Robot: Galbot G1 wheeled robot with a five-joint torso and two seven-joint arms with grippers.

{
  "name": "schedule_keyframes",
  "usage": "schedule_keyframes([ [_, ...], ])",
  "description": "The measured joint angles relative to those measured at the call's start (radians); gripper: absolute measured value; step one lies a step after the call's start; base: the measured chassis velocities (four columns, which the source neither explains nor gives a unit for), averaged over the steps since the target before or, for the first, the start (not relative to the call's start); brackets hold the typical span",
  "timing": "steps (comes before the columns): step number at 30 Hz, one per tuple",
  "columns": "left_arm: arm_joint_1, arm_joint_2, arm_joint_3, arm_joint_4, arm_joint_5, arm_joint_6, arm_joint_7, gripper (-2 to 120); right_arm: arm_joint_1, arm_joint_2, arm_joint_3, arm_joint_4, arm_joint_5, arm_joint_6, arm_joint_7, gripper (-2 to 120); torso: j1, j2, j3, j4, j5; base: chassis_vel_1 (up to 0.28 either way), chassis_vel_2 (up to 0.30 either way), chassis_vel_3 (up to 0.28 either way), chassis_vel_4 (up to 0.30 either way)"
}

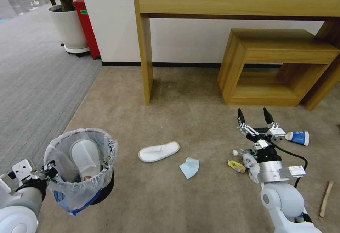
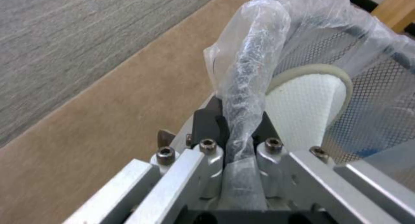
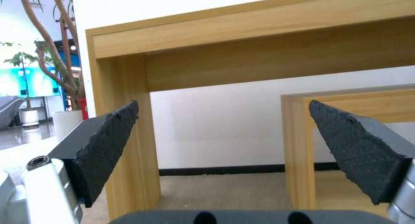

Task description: Pick up the trash bin and place the garbage on the floor into it.

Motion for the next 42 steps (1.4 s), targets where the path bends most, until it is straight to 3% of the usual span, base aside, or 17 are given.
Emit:
schedule_keyframes([
  [19,0.007,0.002,0.002,-0.003,-0.003,0.0,0.01,3,0.003,-0.014,0.002,0.007,-0.014,-0.004,0.012,100,0.0,0.0,0.0,0.0,-0.0004,-0.265,0.256,0.264,-0.268],
  [26,0.011,-0.003,0.001,-0.006,0.006,0.0,0.009,3,-0.005,-0.033,-0.008,0.012,-0.051,-0.048,0.032,100,0.0,0.0,0.0,0.0,0.0001,-0.003,0.012,0.02,-0.011],
  [30,0.011,-0.005,0.001,-0.007,0.01,0.0,0.007,3,-0.023,-0.069,-0.012,0.023,-0.096,-0.141,0.016,100,0.0,0.0,0.0,0.0,0.0,0.031,-0.024,-0.037,0.023],
  [33,0.011,-0.007,0.001,-0.01,0.014,-0.001,0.006,3,-0.052,-0.162,-0.033,0.052,-0.141,-0.291,-0.002,100,0.0,0.0,0.0,0.0,0.0,0.0,0.0,0.0,0.0],
  [34,0.011,-0.007,0.001,-0.01,0.014,-0.001,0.006,3,-0.052,-0.162,-0.033,0.052,-0.141,-0.291,-0.002,100,0.0,0.0,0.0,0.0,0.0,0.0,0.0,0.0,0.0],
  [37,0.011,-0.008,0.0,-0.01,0.015,-0.001,0.006,3,-0.076,-0.261,-0.051,0.099,-0.17,-0.481,-0.062,100,0.0,0.0,0.0,-0.0001,0.0,0.0,0.0,0.0,0.0],
  [38,0.011,-0.008,0.0,-0.01,0.015,-0.001,0.006,3,-0.076,-0.261,-0.051,0.099,-0.17,-0.481,-0.062,100,0.0,0.0,0.0,-0.0001,0.0,0.0,0.0,0.0,0.0],
  [40,0.011,-0.009,-0.001,-0.007,0.016,-0.002,0.006,3,-0.079,-0.312,-0.068,0.131,-0.175,-0.625,-0.113,100,0.0,0.0,0.0,0.0,0.0,0.0,0.0,0.0,0.0],
  [42,0.011,-0.009,-0.001,-0.006,0.016,-0.002,0.006,3,-0.078,-0.32,-0.073,0.135,-0.174,-0.65,-0.121,100,0.0,0.0,0.0,0.0,0.0,0.0,0.0,0.0,0.0],
])
